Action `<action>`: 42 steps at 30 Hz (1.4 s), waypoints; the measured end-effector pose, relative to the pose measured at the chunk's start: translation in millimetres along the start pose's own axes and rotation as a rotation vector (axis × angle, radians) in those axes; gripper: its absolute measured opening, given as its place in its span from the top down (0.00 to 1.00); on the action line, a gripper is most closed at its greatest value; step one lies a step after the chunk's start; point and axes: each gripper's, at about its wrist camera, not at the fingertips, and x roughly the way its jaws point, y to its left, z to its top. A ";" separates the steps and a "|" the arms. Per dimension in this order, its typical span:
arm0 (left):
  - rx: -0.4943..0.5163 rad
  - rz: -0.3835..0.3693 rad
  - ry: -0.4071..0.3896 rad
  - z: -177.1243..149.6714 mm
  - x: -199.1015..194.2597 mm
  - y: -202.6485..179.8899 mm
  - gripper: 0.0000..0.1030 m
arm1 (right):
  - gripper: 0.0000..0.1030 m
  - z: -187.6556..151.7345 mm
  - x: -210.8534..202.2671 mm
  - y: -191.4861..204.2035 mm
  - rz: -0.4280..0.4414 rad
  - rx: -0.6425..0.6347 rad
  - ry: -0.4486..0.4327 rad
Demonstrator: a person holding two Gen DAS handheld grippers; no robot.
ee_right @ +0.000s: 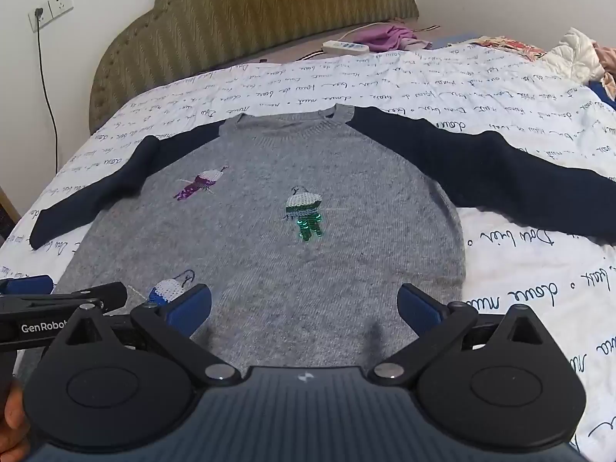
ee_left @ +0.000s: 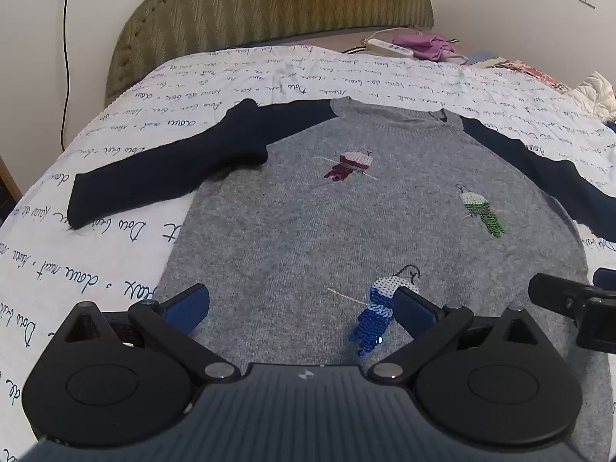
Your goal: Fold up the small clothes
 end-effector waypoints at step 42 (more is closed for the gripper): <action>0.028 -0.015 -0.018 -3.6 -4.1 -7.1 0.01 | 0.00 -2.7 3.9 -7.3 -0.027 0.008 0.019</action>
